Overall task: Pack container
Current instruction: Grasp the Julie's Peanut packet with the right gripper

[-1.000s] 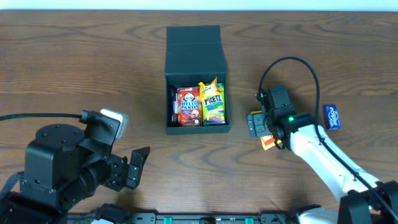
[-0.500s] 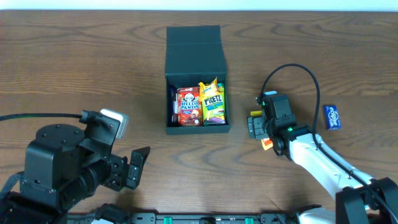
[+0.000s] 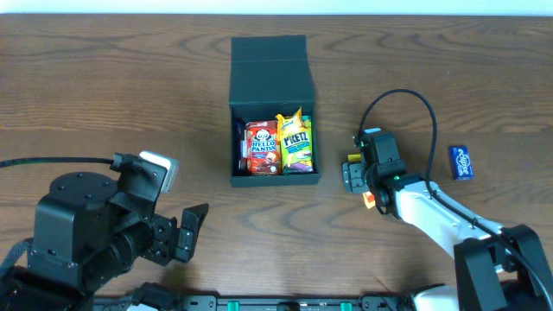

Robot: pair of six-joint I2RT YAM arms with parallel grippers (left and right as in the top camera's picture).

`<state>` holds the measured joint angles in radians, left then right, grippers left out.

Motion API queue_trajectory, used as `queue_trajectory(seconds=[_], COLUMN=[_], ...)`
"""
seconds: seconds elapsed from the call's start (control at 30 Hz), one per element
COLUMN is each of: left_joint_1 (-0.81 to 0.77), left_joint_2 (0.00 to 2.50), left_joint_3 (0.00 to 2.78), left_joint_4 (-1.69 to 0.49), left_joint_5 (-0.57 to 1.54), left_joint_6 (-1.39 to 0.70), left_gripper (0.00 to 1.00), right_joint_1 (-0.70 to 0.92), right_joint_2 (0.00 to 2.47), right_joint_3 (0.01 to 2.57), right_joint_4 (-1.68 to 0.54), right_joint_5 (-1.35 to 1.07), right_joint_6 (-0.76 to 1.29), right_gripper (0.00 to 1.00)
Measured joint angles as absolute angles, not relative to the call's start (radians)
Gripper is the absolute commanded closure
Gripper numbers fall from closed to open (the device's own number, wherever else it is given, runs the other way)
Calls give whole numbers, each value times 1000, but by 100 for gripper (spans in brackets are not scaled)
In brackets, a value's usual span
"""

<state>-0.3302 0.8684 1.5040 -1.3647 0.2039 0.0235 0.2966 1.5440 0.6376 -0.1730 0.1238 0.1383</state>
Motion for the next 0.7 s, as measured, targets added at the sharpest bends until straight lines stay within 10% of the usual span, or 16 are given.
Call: queue_trajectory(seconds=[0.7], left_joint_1=[-330], left_joint_2=[868], left_joint_3=[1504], left_joint_4=[-1365], left_joint_5=[204], left_joint_6=[23], left_gripper=[5], right_joint_1=[297], right_joint_2=[1581], right_joint_3=[638], right_joint_4=[-111], right_joint_5=[122], right_joint_6=[179], right_gripper=[66])
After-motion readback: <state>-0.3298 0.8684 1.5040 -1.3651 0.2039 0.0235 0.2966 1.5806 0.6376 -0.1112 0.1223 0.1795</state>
